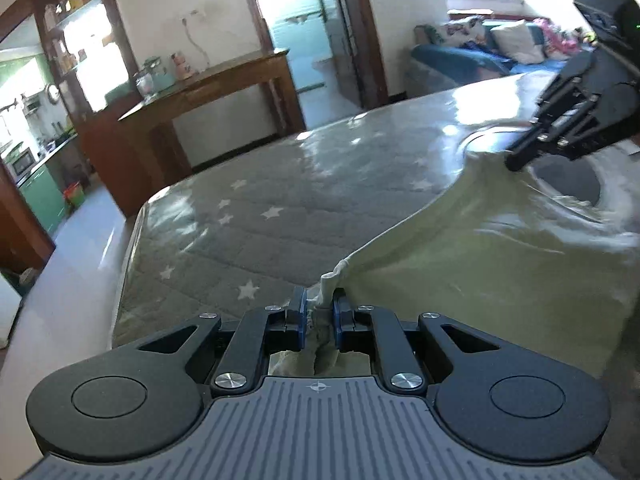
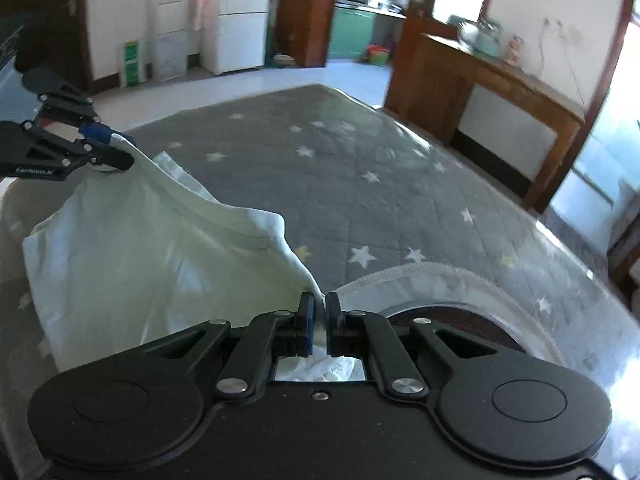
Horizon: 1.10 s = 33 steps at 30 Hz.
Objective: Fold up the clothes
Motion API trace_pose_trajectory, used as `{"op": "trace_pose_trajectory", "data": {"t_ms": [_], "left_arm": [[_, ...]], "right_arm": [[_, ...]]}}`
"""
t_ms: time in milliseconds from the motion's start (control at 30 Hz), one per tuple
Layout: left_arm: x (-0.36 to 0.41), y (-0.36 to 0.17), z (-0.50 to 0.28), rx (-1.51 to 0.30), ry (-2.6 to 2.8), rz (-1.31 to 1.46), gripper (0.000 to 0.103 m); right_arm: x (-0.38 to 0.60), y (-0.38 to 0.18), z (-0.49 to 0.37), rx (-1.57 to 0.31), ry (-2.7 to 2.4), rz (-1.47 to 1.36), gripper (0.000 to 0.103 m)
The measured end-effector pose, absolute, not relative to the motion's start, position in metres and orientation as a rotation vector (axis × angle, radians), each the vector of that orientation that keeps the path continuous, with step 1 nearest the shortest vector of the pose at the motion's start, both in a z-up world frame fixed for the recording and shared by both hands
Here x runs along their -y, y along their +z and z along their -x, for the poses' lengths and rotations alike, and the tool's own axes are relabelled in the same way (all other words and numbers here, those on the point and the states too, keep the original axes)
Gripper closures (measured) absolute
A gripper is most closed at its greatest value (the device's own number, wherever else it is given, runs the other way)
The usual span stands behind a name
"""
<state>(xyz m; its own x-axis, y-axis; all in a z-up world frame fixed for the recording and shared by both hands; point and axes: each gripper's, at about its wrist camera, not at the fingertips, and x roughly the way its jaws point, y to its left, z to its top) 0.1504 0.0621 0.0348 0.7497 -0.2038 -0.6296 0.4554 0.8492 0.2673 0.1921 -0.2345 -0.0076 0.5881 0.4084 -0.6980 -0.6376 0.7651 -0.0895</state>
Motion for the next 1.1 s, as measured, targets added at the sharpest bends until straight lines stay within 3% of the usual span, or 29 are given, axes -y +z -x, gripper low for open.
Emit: {"op": "trace_pose_trajectory", "data": {"t_ms": [133, 267, 300, 367, 667, 1000, 1067, 1100], "left_arm": [[-0.061, 0.014, -0.175, -0.676, -0.314, -0.392, 0.081], [-0.069, 0.004, -0.189, -0.710, -0.266, -0.307, 0.073], [-0.072, 0.006, -0.189, -0.709, -0.253, -0.287, 0.062], [-0.077, 0.010, -0.188, -0.703, -0.228, -0.269, 0.055], [-0.113, 0.036, -0.136, -0.658, -0.233, -0.119, 0.054], [-0.121, 0.018, -0.062, -0.654, -0.234, -0.070, 0.054], [-0.123, 0.011, -0.064, -0.665, -0.230, -0.077, 0.054], [-0.122, 0.008, -0.064, -0.672, -0.227, -0.081, 0.054]], "right_arm": [[0.238, -0.032, -0.207, -0.744, 0.584, 0.272, 0.095], [0.250, -0.049, -0.219, -0.778, 0.538, 0.173, 0.077], [0.254, -0.052, -0.221, -0.785, 0.528, 0.146, 0.075], [0.261, -0.047, -0.218, -0.780, 0.525, 0.105, 0.075], [0.294, -0.029, -0.190, -0.757, 0.483, -0.050, 0.072], [0.287, -0.055, -0.195, -0.785, 0.465, -0.165, 0.072], [0.284, -0.058, -0.196, -0.785, 0.464, -0.175, 0.074], [0.282, -0.059, -0.194, -0.777, 0.460, -0.158, 0.080]]}}
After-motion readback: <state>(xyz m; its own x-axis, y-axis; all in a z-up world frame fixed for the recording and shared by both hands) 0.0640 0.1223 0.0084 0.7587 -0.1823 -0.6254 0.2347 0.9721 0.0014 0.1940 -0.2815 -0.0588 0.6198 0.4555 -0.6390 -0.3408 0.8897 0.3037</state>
